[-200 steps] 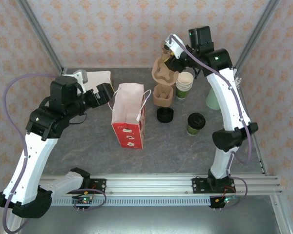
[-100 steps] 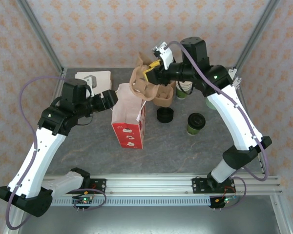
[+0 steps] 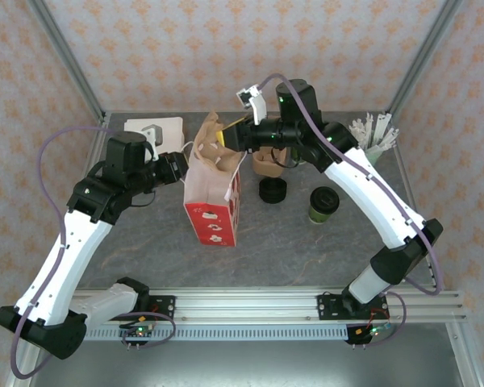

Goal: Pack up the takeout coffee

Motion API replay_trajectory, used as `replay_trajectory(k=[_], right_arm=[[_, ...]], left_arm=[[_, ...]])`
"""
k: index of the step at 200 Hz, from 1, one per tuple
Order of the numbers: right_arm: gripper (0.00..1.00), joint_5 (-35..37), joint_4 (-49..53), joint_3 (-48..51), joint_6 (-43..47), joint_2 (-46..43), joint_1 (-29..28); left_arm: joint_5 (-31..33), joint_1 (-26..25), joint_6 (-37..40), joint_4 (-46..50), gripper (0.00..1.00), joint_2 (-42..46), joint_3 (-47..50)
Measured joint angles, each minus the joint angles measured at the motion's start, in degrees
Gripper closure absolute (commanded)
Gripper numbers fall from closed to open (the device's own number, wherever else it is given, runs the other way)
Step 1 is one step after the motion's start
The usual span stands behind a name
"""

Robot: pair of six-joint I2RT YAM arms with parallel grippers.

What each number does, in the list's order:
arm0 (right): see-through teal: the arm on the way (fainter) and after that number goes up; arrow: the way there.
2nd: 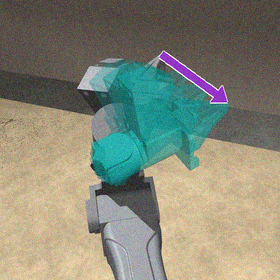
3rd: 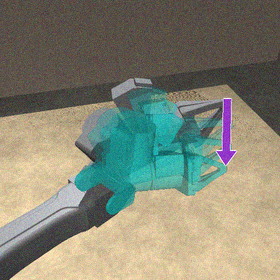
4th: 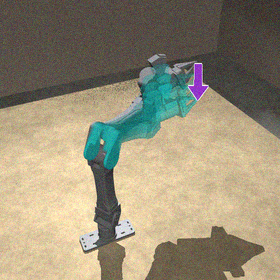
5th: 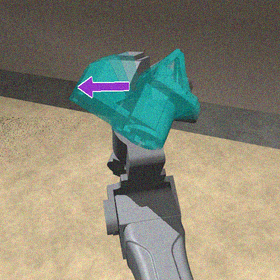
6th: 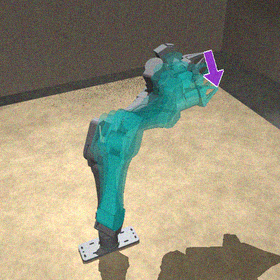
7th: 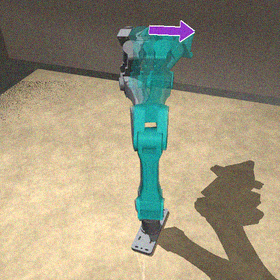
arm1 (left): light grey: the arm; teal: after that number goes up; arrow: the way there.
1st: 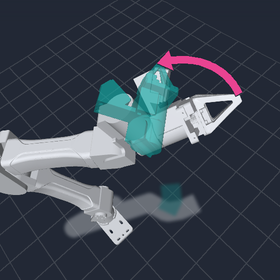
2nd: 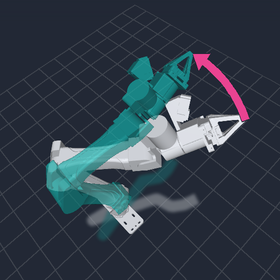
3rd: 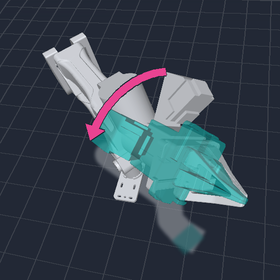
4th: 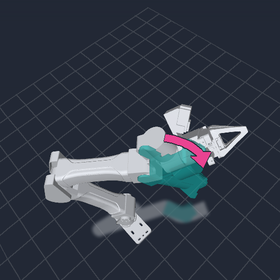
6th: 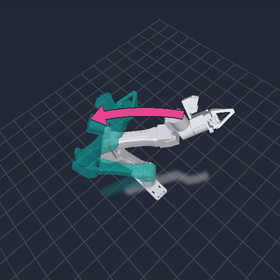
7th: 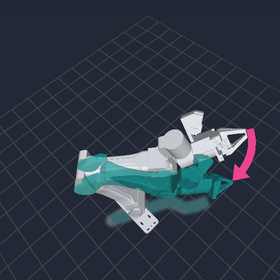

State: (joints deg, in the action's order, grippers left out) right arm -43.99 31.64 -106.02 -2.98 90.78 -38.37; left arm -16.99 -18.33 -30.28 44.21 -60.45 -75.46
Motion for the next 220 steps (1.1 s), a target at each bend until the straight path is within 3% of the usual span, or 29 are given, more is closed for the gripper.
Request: replay_trajectory(k=[68, 116, 220], right_arm=[[0.68, -1.77, -4.68, 1.29, -6.97, 0.44, -0.98], [0.68, -2.10, -4.90, 3.06, -8.33, 2.89, -0.98], [0.68, 0.48, 10.10, 0.33, 3.72, 8.92, -0.98]], left_arm=[[-0.63, 0.00, -1.42, -2.25, 0.83, 0.22, 0.76], [-0.61, 0.00, -2.49, -2.80, 0.85, 1.07, 2.27], [-0.13, 0.00, -2.84, -2.91, 0.86, 2.14, 3.32]])
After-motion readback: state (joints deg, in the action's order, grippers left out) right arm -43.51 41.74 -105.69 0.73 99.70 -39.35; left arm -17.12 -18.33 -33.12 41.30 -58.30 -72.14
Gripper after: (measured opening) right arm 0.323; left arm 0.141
